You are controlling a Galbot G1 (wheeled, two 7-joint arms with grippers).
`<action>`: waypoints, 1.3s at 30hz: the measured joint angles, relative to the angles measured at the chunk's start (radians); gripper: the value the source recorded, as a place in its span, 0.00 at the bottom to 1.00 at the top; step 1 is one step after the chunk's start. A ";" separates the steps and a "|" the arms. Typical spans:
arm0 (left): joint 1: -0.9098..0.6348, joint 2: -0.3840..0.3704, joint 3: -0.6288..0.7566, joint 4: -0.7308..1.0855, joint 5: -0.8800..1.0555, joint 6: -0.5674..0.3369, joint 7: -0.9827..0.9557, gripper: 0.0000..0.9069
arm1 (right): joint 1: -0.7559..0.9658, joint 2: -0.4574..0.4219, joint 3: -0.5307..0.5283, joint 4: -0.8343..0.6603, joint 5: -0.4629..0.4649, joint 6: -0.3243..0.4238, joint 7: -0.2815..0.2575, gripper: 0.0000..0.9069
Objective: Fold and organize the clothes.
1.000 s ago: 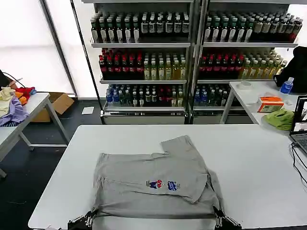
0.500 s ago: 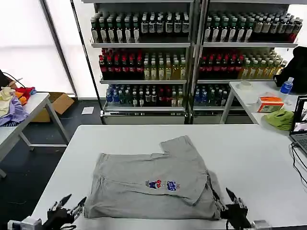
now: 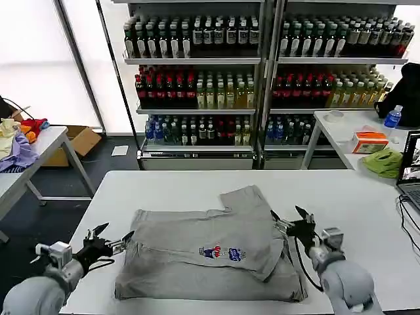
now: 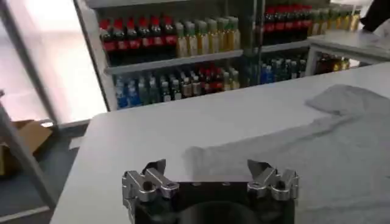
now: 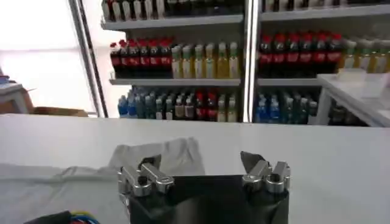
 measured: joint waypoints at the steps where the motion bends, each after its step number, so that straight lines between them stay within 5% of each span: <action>1: -0.033 0.002 0.021 0.031 -0.001 0.000 0.004 1.00 | 0.023 0.003 -0.010 -0.027 0.000 0.000 -0.003 1.00; 9: -0.234 0.008 0.163 0.234 -0.018 -0.002 0.036 1.00 | 0.157 0.032 -0.075 -0.200 -0.004 -0.005 -0.019 1.00; 10: -0.251 0.006 0.176 0.253 -0.018 -0.002 0.038 1.00 | 0.168 0.036 -0.082 -0.218 -0.004 -0.006 -0.021 0.86; 11: -0.266 0.004 0.188 0.274 -0.018 -0.003 0.040 1.00 | 0.176 0.040 -0.089 -0.234 -0.004 -0.008 -0.023 0.06; 12: -0.278 0.002 0.196 0.290 -0.018 -0.003 0.042 1.00 | 0.184 0.044 -0.095 -0.249 -0.004 -0.009 -0.025 0.00; 19: -0.333 -0.003 0.229 0.382 -0.033 -0.004 0.051 1.00 | 0.224 0.066 -0.125 -0.327 0.000 -0.004 -0.032 0.00; 23: -0.350 -0.009 0.241 0.410 -0.045 -0.008 0.054 0.18 | 0.238 0.072 -0.132 -0.353 0.006 -0.002 -0.034 0.00; 26: -0.357 -0.017 0.243 0.421 -0.052 -0.008 0.055 0.00 | 0.245 0.077 -0.136 -0.363 0.008 0.000 -0.034 0.00; 39: -0.347 -0.051 0.278 0.419 -0.071 -0.015 0.072 0.01 | 0.250 0.078 -0.134 -0.377 0.030 0.006 -0.032 0.00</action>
